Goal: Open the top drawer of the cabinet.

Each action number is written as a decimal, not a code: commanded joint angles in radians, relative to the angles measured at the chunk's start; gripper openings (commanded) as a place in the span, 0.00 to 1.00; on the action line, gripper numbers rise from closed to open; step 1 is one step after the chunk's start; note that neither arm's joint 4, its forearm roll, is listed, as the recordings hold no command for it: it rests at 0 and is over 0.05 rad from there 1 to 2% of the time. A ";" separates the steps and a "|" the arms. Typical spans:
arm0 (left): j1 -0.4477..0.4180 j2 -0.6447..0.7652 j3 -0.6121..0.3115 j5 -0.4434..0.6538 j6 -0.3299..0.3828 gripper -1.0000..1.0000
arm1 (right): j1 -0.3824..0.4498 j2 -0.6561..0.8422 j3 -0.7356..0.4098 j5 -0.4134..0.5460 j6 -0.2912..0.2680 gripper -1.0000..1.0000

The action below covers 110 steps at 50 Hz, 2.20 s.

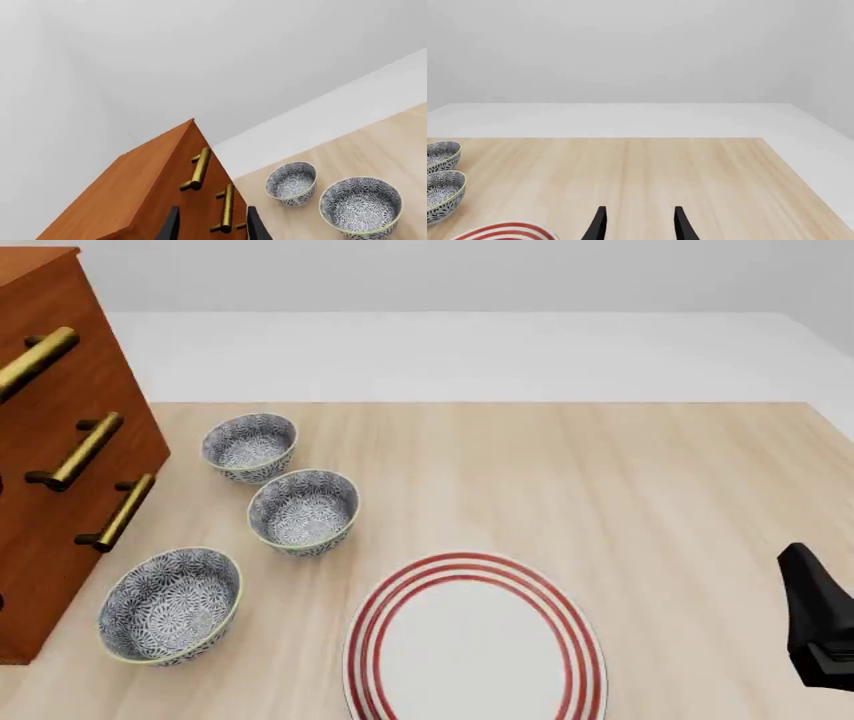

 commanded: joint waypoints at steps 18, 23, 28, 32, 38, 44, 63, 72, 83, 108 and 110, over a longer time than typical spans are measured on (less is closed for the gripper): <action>-0.045 0.051 0.052 -0.148 0.376 1.00 | 0.000 0.000 0.000 0.000 0.000 1.00; -0.058 0.072 0.050 -0.182 0.434 1.00 | 0.000 0.000 0.000 0.000 0.000 1.00; -0.067 0.085 0.059 -0.196 0.482 1.00 | 0.000 0.000 0.000 0.000 0.000 1.00; -0.064 0.105 0.047 -0.202 0.500 1.00 | 0.000 0.000 0.000 0.000 0.000 1.00; -0.072 0.166 0.030 -0.266 0.511 1.00 | 0.000 0.000 0.000 0.000 0.000 1.00; -0.088 0.200 0.025 -0.282 0.559 1.00 | 0.000 0.000 0.000 0.000 0.000 1.00; -0.096 0.242 0.069 -0.277 0.690 1.00 | 0.000 0.000 0.000 0.000 0.000 1.00; -0.091 0.270 0.045 -0.304 0.800 1.00 | 0.000 0.000 0.000 0.000 0.000 1.00; -0.087 0.297 0.022 -0.340 0.890 1.00 | 0.000 0.000 0.000 0.000 0.000 1.00; -0.037 0.360 -0.020 -0.363 0.970 1.00 | 0.000 0.000 0.000 0.000 0.000 1.00; -0.035 0.367 -0.020 -0.368 0.977 1.00 | 0.000 0.000 0.000 0.000 0.000 1.00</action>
